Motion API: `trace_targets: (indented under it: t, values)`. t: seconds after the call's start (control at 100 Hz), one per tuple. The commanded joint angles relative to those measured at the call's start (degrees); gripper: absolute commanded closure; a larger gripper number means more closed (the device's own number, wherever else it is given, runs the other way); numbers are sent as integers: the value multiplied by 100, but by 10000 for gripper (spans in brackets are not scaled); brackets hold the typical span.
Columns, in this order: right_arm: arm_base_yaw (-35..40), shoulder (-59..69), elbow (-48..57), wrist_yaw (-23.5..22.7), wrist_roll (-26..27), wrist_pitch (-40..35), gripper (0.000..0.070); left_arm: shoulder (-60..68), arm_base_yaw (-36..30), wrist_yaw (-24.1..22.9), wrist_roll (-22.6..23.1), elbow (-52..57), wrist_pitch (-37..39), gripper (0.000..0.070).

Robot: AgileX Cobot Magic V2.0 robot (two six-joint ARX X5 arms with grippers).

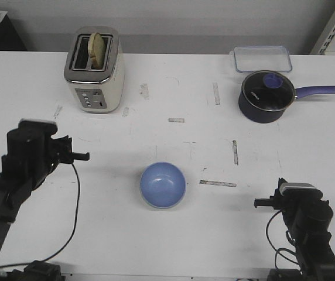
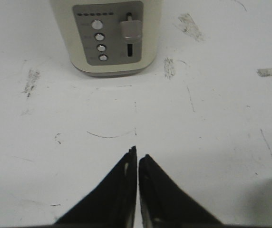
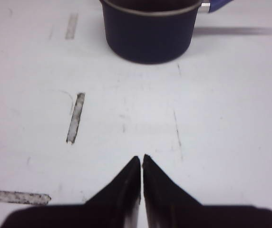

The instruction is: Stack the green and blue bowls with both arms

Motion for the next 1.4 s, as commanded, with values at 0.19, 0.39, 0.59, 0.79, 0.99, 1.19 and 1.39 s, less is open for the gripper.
trace_targets:
  t: [0.19, 0.39, 0.59, 0.79, 0.99, 1.19, 1.39]
  values:
    - [-2, -437, 68, -17, 35, 35, 700, -2076, 367, -15, 181, -2361, 1353, 700]
    - [-2, -708, 68, -17, 24, -13, 700, -3254, 431, -15, 190, -3451, 2090, 700]
    - [-2, -754, 68, -4, 20, -31, 700, -3639, 431, -15, 190, -3727, 2214, 700]
    - [-2, -754, 68, 7, -15, -24, 700, -3792, 431, -15, 188, -3724, 2170, 699]
    - [-2, -754, 68, 7, -15, -24, 700, -3875, 431, -15, 188, -3724, 2164, 699]
    - [-2, -754, 68, 7, -15, -24, 700, -3884, 431, -15, 188, -3724, 2162, 699]
    - [-2, -754, 68, 7, -15, -24, 700, -3917, 433, -15, 188, -3729, 2142, 699]
